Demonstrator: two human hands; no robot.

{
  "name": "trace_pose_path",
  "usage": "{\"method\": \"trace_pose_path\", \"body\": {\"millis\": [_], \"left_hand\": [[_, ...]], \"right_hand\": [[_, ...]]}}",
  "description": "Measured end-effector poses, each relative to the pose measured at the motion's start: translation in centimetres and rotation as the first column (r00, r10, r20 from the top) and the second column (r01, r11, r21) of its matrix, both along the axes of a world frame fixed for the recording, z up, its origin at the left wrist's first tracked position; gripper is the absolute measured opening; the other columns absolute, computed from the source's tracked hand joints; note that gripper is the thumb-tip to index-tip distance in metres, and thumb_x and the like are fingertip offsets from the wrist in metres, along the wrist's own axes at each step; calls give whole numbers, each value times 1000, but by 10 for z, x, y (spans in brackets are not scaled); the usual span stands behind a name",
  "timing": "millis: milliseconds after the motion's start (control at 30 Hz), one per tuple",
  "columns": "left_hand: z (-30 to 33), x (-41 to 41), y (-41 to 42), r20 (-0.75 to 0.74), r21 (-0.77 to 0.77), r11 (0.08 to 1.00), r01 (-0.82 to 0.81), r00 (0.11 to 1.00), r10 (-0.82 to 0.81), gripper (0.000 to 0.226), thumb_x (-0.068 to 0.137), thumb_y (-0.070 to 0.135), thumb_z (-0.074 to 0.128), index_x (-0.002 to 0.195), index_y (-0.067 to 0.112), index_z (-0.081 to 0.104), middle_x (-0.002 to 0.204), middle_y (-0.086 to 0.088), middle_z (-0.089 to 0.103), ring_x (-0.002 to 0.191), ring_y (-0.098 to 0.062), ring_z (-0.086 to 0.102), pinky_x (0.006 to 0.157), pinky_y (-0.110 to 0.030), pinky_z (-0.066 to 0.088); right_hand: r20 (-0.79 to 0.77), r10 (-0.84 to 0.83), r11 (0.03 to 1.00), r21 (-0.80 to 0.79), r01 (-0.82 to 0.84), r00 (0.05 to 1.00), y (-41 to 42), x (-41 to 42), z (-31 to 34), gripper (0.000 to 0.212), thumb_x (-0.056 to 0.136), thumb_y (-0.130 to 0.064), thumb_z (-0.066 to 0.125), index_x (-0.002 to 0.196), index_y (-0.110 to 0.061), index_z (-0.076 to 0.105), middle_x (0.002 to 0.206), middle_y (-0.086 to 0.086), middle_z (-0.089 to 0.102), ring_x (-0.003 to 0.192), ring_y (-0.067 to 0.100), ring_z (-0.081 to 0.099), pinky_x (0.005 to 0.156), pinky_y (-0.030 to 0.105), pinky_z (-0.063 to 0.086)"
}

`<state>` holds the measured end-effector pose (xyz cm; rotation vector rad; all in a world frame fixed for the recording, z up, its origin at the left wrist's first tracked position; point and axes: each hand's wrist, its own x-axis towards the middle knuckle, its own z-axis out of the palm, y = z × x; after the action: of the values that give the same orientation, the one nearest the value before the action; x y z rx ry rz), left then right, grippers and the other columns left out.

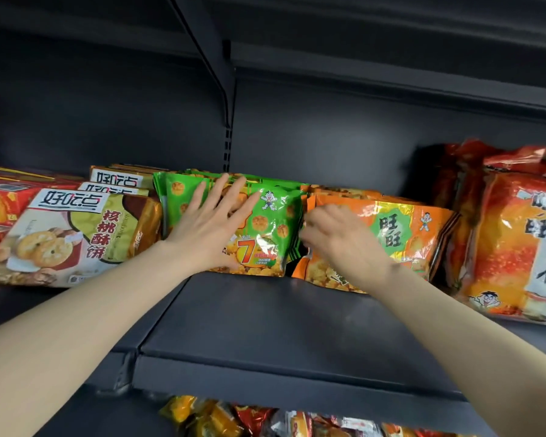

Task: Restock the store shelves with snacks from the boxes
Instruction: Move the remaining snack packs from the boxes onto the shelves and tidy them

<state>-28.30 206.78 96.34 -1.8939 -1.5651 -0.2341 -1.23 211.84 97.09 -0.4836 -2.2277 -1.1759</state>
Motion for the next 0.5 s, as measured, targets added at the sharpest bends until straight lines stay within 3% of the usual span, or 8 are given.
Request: {"method": "trace_pose_path", "body": {"millis": [100,233,400,500], "left_hand": [[-2,2,-2,21,-54,999,-4,1000,5,137,66,74,71,152,30,-26,158,-9,-33,145,-39,-28,118,-63,-1],[-3,3,3,77,-108,994,-22,997,30,139,65,73,74,151,32,-27,158,-9,-34,144,-44,-27,118,-62,-4],[-2,-3,10,119,-142,990,-4,993,21,139,66,66,78,148,37,-31,159,-11,-32,143,-47,-26,119,-57,-7],[-1,-5,12,132,-147,989,11,991,9,139,66,65,78,148,38,-31,158,-10,-34,143,-47,-27,119,-58,-7]], "right_hand": [[179,-49,998,-22,54,983,5,-6,-24,15,77,-5,76,85,-16,71,94,4,62,94,28,56,76,35,40],[203,-31,999,-23,36,979,13,-18,-30,20,84,-1,55,75,-14,68,78,2,57,85,28,53,75,39,49],[261,-41,993,-93,67,965,18,-15,-38,24,73,-3,77,65,-18,61,71,-3,55,77,20,45,62,30,41],[267,-94,986,-111,127,959,21,-21,-48,23,66,-8,84,63,-20,64,68,-5,56,77,21,52,60,29,41]]}}
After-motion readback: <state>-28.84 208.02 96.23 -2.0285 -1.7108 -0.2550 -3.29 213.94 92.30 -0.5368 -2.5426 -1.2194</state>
